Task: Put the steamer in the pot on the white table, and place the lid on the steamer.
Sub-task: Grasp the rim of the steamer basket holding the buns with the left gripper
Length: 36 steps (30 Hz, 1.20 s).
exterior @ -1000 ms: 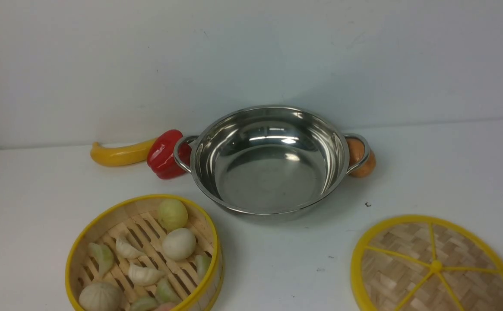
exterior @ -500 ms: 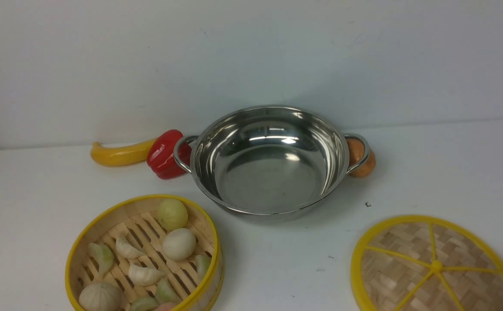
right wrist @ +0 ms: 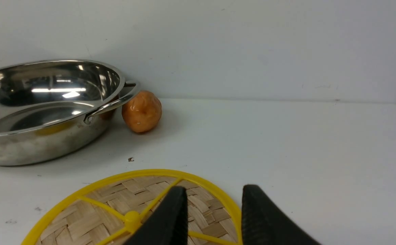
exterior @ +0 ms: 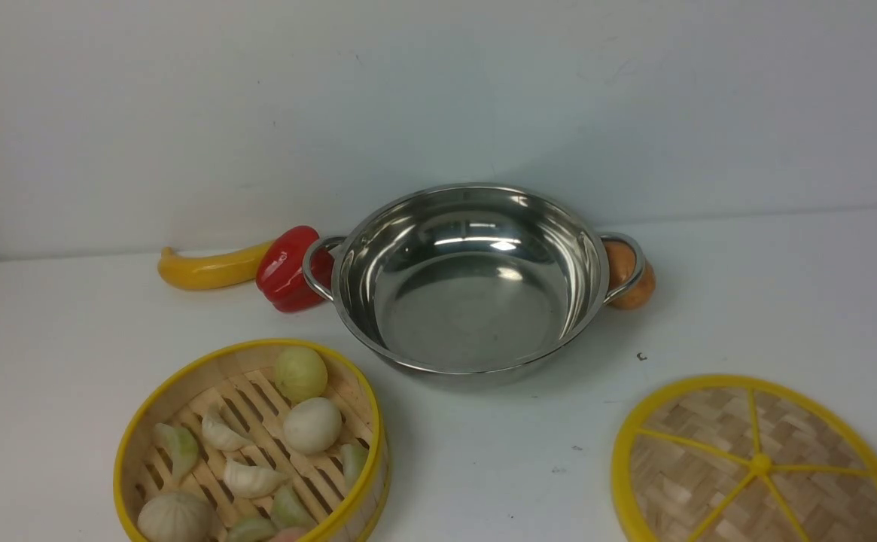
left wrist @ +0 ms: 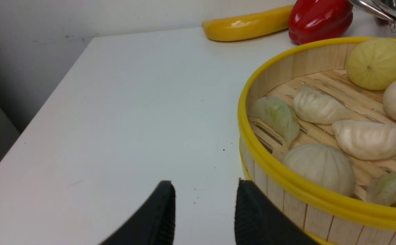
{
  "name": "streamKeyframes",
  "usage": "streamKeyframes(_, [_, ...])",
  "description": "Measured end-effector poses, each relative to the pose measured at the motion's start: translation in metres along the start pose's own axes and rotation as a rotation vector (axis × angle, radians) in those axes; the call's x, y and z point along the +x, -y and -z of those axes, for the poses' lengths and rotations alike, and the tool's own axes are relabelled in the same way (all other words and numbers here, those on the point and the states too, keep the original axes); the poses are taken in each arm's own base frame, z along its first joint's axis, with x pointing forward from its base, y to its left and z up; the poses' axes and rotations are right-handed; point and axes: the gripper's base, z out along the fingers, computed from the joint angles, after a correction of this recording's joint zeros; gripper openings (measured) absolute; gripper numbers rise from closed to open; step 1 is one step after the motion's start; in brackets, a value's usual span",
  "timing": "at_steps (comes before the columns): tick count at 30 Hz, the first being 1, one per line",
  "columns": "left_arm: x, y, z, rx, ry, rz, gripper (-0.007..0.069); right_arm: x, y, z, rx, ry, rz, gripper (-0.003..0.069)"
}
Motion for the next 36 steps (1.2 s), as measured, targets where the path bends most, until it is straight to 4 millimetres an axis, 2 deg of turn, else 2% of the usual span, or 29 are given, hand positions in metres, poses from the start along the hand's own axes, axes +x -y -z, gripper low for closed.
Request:
streamKeyframes(12, [0.0, 0.0, 0.0, 0.002, 0.004, 0.008, 0.0241, 0.0, 0.0, 0.0, 0.0, 0.0, 0.0, 0.0244])
streamKeyframes(15, [-0.003, 0.002, 0.0, 0.022, 0.036, 0.094, 0.0241, 0.0, 0.0, 0.0, 0.0, 0.0, 0.0, 0.0244])
streamKeyframes(21, [-0.015, 0.006, 0.002, 0.103, 0.153, 0.425, 0.0241, 0.0, 0.0, 0.0, 0.0, 0.0, 0.0, 0.0244])
streamKeyframes(25, [-0.022, 0.005, 0.003, 0.122, 0.222, 0.542, 0.0241, 0.0, 0.0, 0.0, 0.0, 0.0, 0.0, 0.0244])
streamKeyframes(30, [-0.026, 0.004, 0.004, 0.141, 0.258, 0.655, 0.0241, 0.0, 0.0, 0.0, 0.0, 0.0, 0.0, 0.0244])
streamKeyframes(33, [-0.027, 0.007, 0.005, 0.161, 0.227, 0.668, 0.0241, 0.0, 0.0, 0.0, 0.0, 0.0, 0.0, 0.0244])
streamKeyframes(36, [-0.038, 0.009, 0.012, 0.199, 0.203, 0.648, 0.0241, 0.0, 0.0, 0.0, 0.0, 0.0, 0.0, 0.0244])
